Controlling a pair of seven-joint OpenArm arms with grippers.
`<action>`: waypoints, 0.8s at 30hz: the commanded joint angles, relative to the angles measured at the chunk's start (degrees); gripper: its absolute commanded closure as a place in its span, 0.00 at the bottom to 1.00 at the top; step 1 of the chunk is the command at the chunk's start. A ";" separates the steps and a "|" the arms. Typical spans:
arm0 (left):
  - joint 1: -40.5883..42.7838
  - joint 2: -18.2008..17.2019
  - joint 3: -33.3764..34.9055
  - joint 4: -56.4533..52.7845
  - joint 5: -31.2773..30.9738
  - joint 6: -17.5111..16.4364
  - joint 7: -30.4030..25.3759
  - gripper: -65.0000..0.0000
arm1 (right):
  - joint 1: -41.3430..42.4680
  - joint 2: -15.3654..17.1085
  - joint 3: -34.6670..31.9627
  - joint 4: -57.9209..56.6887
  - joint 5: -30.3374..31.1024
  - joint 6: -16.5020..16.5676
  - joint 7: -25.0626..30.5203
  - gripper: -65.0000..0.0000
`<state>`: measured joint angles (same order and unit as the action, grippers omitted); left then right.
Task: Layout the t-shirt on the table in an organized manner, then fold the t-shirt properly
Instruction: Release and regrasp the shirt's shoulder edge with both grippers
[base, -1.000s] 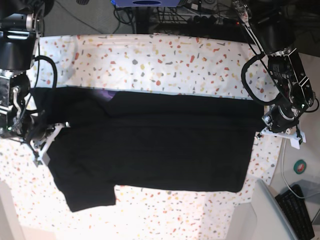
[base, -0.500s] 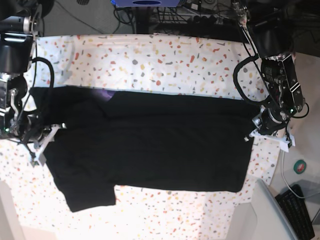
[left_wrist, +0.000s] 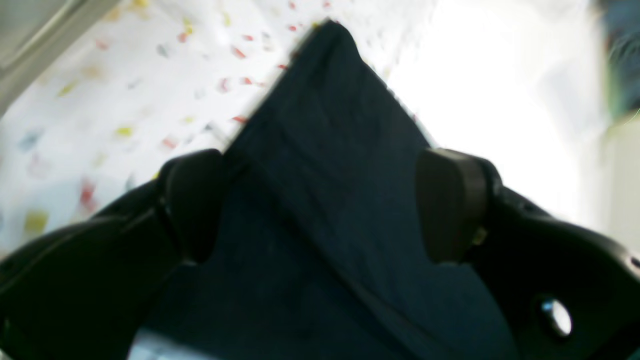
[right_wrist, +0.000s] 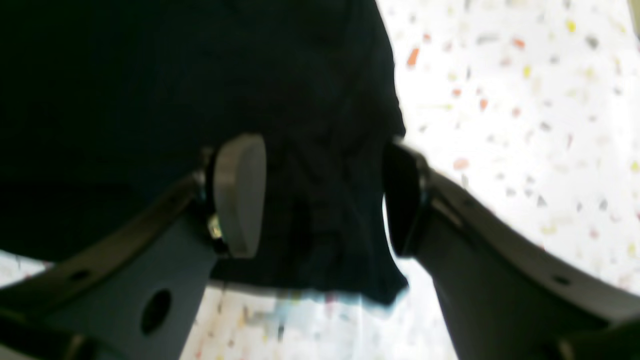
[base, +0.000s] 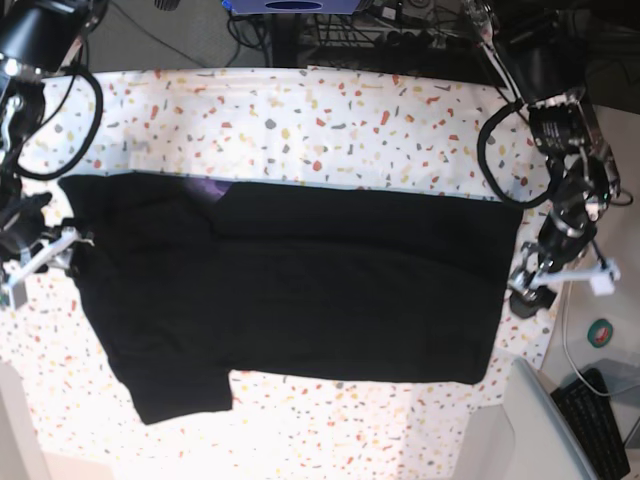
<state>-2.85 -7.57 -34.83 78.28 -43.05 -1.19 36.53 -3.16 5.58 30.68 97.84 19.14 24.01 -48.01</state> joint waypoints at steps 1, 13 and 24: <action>2.37 -1.09 -1.96 0.36 -2.10 0.27 -0.62 0.13 | -1.81 -1.58 2.33 3.12 0.42 0.12 0.67 0.45; 9.23 -0.56 -2.49 -7.47 -9.48 -5.71 -0.80 0.13 | -11.39 -9.85 20.01 -4.44 19.50 9.35 0.23 0.41; 3.16 -0.47 -2.40 -12.48 -7.37 -5.71 -0.89 0.13 | -4.62 -4.75 20.27 -21.58 21.00 9.35 0.76 0.41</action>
<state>1.04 -7.35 -37.08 65.19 -49.91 -6.48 36.16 -8.25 -0.12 50.78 75.13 38.96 32.86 -48.18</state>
